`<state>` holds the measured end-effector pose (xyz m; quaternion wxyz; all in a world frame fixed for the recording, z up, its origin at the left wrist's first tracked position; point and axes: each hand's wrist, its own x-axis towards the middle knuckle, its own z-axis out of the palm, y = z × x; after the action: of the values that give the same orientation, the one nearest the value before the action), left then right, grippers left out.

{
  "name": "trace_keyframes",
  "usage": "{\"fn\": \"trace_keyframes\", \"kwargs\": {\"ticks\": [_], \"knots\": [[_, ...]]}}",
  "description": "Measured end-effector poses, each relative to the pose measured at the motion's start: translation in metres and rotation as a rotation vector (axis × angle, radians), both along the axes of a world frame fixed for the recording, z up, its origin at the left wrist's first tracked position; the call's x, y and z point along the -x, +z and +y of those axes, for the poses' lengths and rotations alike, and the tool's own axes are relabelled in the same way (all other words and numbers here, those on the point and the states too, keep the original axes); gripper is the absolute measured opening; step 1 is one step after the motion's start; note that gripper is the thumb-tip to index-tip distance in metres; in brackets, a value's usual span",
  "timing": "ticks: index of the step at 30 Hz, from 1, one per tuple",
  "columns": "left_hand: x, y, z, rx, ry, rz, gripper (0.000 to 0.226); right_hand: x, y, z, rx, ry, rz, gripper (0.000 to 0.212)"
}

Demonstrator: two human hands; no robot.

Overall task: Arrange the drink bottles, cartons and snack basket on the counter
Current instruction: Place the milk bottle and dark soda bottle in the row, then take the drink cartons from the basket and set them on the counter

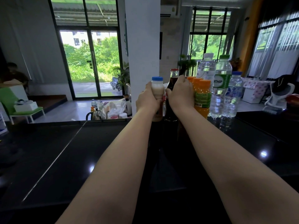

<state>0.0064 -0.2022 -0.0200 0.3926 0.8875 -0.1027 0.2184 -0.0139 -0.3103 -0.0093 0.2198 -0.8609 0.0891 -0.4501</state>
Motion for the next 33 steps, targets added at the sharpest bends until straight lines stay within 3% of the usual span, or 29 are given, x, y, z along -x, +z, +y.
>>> {"fn": "trace_keyframes", "kwargs": {"ticks": [4,12,17,23,29,33], "knots": [[-0.001,-0.003,-0.003,0.024,0.009,0.014,0.053,0.001,-0.001,0.000,0.005,-0.002,0.000,0.051],[0.003,-0.004,0.002,-0.015,-0.059,0.047,0.069,0.005,-0.004,0.003,-0.006,-0.002,0.004,0.038],[0.010,-0.007,0.001,-0.058,-0.064,0.088,0.071,0.015,-0.006,0.002,-0.017,0.072,-0.015,0.061],[0.044,-0.013,0.017,-0.207,-0.029,0.101,0.063,0.047,-0.012,0.002,0.010,0.143,0.006,0.058],[0.110,-0.028,0.058,-0.480,-0.028,0.095,0.057,0.118,-0.032,0.003,0.085,0.191,0.170,0.061],[0.160,-0.042,0.077,-0.549,0.001,0.091,0.060,0.173,-0.050,0.003,0.129,0.180,0.260,0.062]]}}
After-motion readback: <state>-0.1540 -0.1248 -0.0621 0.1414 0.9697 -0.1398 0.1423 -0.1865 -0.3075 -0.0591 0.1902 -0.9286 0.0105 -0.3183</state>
